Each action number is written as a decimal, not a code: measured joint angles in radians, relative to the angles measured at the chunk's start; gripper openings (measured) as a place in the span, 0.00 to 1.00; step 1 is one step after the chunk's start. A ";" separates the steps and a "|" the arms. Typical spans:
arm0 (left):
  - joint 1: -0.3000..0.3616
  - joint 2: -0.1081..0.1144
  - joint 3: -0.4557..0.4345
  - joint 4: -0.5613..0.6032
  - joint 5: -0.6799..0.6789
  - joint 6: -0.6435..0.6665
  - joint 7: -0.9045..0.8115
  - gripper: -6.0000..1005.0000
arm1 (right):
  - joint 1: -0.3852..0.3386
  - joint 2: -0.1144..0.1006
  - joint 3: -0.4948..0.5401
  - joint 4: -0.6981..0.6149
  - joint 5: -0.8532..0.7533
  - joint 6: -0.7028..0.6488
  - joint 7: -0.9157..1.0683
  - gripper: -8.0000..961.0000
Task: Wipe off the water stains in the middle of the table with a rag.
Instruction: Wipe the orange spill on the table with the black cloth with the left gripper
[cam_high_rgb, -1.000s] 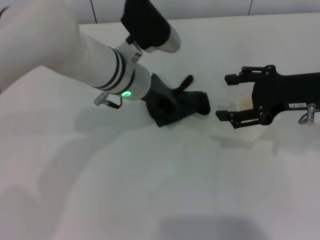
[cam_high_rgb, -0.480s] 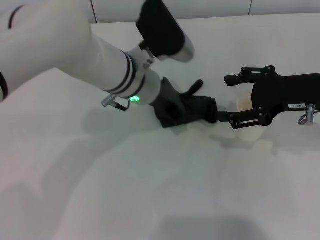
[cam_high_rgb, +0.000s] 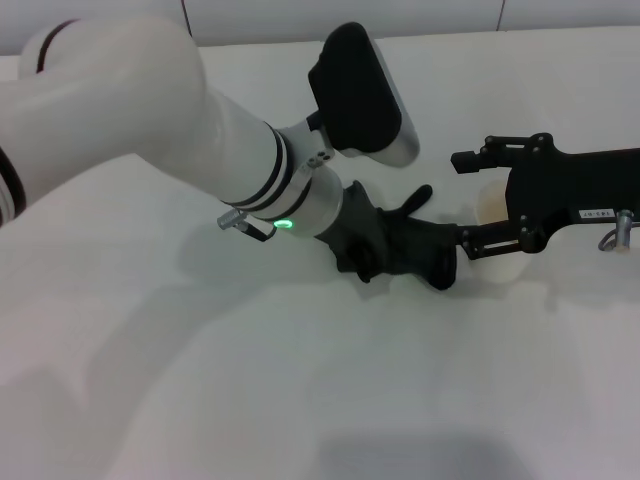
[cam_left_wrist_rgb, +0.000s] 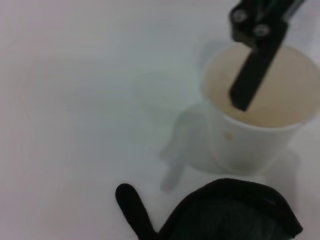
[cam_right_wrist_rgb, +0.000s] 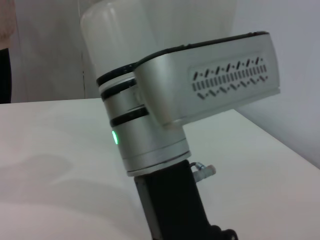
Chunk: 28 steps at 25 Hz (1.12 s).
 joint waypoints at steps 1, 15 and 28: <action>0.002 0.000 0.006 0.007 0.000 0.002 0.002 0.08 | 0.000 0.000 0.001 0.000 0.000 0.000 0.000 0.88; 0.026 0.005 0.028 0.090 0.160 0.168 -0.138 0.08 | 0.000 -0.002 0.011 -0.001 -0.002 -0.003 0.002 0.88; 0.028 0.007 -0.204 0.088 0.366 0.271 -0.314 0.08 | 0.004 -0.002 0.013 0.000 -0.002 -0.004 0.005 0.88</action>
